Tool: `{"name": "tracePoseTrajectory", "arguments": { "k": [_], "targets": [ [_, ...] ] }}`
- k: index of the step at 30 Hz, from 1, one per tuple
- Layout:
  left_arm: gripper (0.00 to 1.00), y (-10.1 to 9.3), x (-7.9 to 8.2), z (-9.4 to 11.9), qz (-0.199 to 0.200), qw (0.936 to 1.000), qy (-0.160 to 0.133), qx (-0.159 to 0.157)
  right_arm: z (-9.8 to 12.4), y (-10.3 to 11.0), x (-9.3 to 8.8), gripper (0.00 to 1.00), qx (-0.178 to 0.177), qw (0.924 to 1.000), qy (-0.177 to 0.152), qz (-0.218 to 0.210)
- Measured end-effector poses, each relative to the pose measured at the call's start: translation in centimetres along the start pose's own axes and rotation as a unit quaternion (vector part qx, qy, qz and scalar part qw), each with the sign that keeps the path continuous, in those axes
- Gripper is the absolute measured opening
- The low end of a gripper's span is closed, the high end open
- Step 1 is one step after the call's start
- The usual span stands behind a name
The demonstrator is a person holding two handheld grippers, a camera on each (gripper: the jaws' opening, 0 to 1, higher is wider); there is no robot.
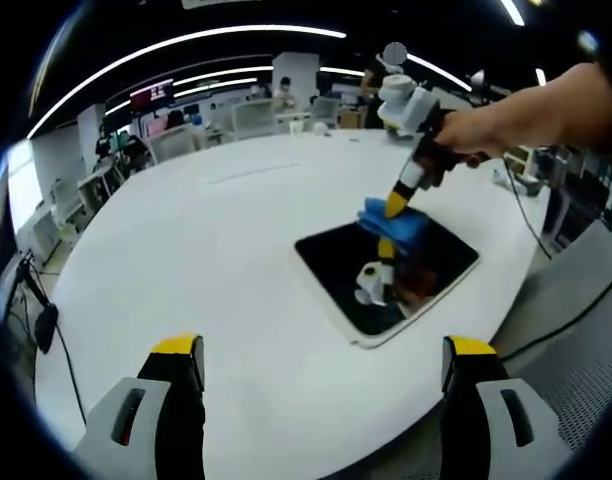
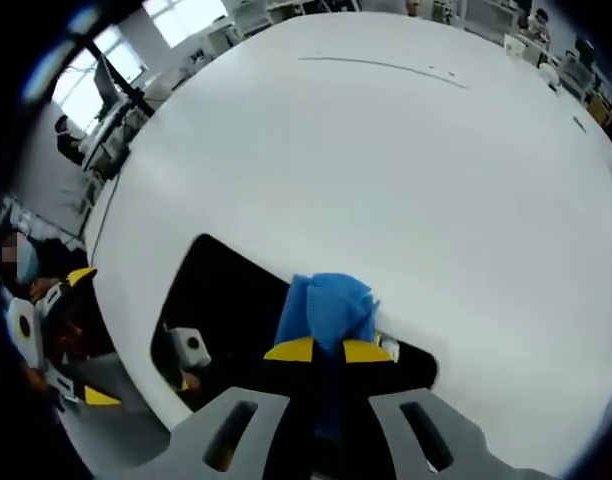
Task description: Wipe the mirror surface with the cleaning cloth until all visible marks leave the cleaned area.
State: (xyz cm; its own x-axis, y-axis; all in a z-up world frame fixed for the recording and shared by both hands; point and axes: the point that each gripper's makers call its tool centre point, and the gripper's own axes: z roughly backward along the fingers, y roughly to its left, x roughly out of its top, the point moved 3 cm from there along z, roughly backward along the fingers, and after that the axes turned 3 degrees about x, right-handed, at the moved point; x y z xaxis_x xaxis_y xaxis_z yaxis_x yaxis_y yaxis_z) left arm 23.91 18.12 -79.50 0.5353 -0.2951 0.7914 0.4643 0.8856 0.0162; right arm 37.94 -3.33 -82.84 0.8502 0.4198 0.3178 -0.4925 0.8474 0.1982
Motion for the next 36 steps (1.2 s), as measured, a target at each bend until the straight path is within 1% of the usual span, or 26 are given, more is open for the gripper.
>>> {"name": "tracePoseTrajectory", "arguments": {
  "k": [3, 8, 17, 19, 21, 36],
  "targets": [
    [0.99, 0.1, 0.0, 0.0, 0.001, 1.0000, 0.000, 0.002, 0.1, 0.3, -0.2, 0.02, -0.006, 0.9999, 0.003, 0.009],
    [0.99, 0.0, 0.0, 0.0, -0.002, 1.0000, 0.000, 0.002, 0.3, 0.4, -0.6, 0.02, -0.011, 0.9999, 0.008, 0.009],
    [0.99, 0.2, 0.0, 0.0, -0.006, 1.0000, 0.002, 0.007, 0.5, 0.9, -1.5, 0.02, -0.017, 0.9997, -0.003, 0.015],
    [0.99, 0.2, 0.0, 0.1, -0.005, 1.0000, 0.001, 0.008, 0.5, 1.0, -1.6, 0.02, -0.016, 0.9997, -0.005, 0.017],
    [0.99, 0.2, 0.1, 0.1, -0.005, 1.0000, 0.000, 0.008, 0.5, 1.0, -1.9, 0.02, -0.010, 0.9999, -0.006, 0.010],
    [0.99, 0.2, 0.2, 0.0, -0.003, 1.0000, -0.005, 0.007, 1.0, 2.5, -4.3, 0.02, -0.002, 0.9999, -0.010, 0.013]
  ]
}}
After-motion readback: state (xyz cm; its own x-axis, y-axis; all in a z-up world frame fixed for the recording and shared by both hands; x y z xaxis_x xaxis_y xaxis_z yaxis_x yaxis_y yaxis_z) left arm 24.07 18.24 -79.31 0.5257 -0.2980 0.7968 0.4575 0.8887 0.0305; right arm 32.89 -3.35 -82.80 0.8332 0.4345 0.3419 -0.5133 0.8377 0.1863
